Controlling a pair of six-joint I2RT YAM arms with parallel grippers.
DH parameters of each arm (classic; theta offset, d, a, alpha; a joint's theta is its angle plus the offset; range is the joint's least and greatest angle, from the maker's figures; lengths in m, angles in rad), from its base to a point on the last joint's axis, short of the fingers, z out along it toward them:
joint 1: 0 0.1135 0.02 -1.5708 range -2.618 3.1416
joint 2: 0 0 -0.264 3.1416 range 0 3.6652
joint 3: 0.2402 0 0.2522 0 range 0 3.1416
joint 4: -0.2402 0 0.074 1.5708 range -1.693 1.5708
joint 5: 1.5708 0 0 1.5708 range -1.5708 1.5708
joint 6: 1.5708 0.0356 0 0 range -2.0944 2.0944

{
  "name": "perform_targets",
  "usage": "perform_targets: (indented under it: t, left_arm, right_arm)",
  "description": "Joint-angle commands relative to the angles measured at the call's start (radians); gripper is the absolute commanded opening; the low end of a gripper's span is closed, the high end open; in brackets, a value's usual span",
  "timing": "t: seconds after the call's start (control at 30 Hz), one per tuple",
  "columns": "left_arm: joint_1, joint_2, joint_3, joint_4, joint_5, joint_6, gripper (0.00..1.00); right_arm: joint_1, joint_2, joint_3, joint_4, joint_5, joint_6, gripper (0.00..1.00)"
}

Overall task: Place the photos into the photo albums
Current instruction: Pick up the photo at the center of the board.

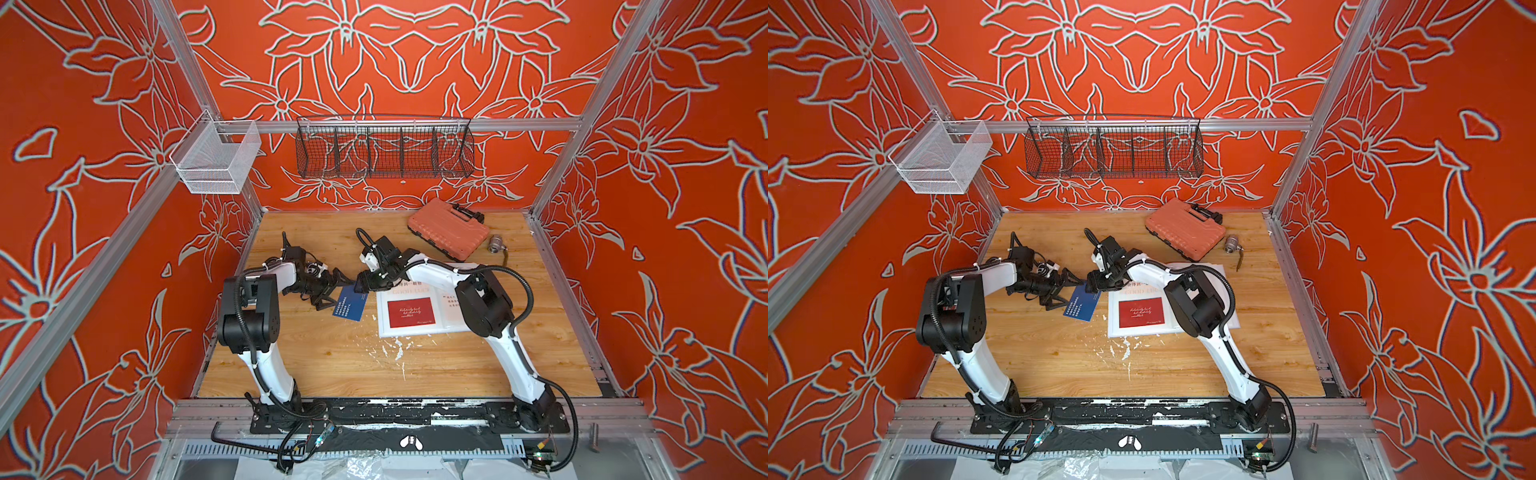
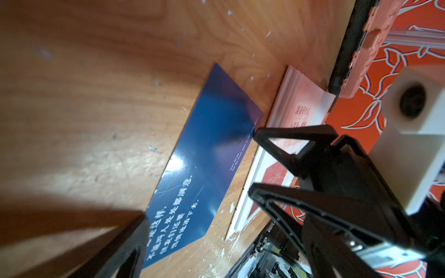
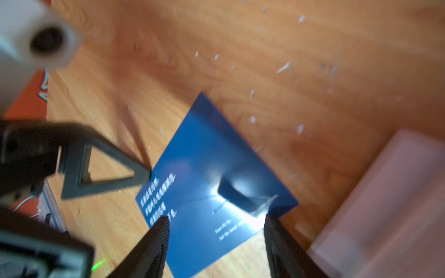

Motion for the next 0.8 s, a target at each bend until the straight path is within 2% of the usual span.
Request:
perform_targets:
  t: [0.0,0.17,0.5,0.77]
  left_arm:
    - [-0.003,-0.026,-0.073,0.057,-0.013,-0.072,0.97]
    - [-0.001,-0.041,-0.047,0.078,-0.057,-0.064,0.97]
    - [0.000,0.043,0.085,-0.050,-0.113,0.042,0.97]
    - [-0.007,0.100,0.060,-0.049,-0.041,0.059,0.97]
  right_arm:
    - [-0.014,0.051,0.044,-0.103,-0.002,-0.027,0.65]
    - [-0.017,-0.005,-0.007,-0.111,-0.054,-0.018,0.65]
    - [-0.001,-0.041,-0.099,-0.145,-0.153,0.011,0.65]
    - [0.000,0.003,-0.088,-0.128,-0.222,0.049,0.64]
